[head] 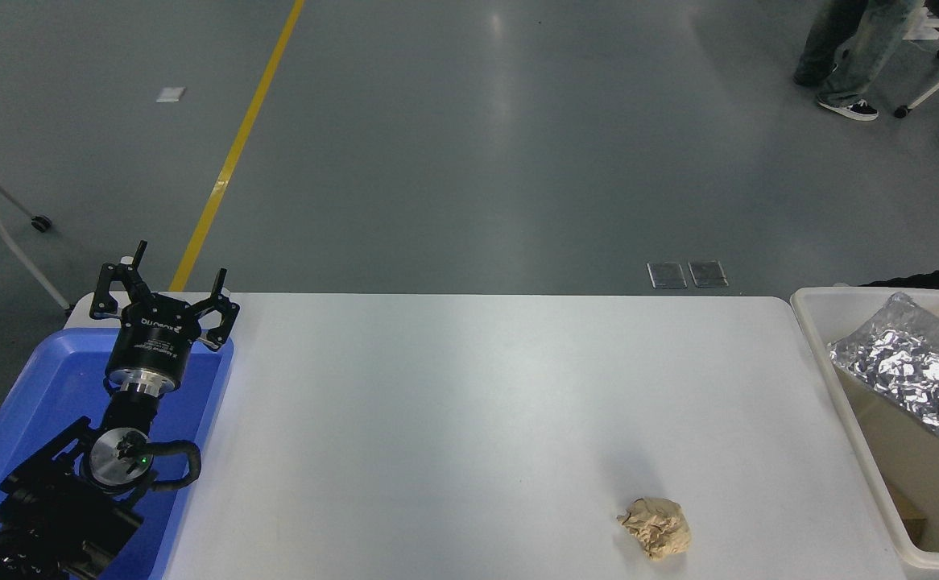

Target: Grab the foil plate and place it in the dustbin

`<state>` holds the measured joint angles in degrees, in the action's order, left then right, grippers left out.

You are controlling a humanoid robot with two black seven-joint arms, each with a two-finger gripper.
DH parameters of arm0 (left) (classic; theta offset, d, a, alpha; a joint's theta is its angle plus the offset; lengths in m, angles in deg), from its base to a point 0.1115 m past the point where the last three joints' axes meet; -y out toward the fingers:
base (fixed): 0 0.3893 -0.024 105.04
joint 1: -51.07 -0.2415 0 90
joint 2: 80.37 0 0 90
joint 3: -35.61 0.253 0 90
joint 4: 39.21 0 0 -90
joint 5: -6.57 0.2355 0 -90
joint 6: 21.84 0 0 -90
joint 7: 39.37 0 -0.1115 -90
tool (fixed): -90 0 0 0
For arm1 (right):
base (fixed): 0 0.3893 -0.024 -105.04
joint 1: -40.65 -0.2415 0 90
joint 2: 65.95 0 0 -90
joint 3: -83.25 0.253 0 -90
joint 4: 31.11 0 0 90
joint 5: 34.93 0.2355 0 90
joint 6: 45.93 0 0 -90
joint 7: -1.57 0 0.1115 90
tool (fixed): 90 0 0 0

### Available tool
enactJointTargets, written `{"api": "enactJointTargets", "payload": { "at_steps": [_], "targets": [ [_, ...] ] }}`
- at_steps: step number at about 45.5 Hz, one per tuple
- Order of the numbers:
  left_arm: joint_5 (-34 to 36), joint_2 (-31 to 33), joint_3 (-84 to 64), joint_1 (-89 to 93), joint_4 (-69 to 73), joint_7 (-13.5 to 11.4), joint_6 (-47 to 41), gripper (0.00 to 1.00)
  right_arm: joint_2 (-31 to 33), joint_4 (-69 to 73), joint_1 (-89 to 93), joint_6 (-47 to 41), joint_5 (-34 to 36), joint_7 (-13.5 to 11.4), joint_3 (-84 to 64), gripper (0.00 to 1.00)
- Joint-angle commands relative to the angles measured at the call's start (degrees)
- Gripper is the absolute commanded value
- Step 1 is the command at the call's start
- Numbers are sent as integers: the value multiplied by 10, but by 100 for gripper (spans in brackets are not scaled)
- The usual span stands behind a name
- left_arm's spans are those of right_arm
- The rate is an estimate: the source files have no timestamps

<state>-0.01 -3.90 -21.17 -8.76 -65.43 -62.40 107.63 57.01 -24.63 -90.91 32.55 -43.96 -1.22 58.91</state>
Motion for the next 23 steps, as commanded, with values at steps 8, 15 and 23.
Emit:
{"api": "enactJointTargets", "payload": {
  "at_steps": [8,15,23],
  "targets": [
    [0,0,1,2,-1,2,3,100,81,189,-215,-3,-99,7,-131,100],
    [0,0,1,2,-1,2,3,100,104,388,-428,-25,-177,6,-210,100],
    [0,0,1,1,-1,2,3,100,34,565,-642,-196,-168,4,-296,100]
  ]
}}
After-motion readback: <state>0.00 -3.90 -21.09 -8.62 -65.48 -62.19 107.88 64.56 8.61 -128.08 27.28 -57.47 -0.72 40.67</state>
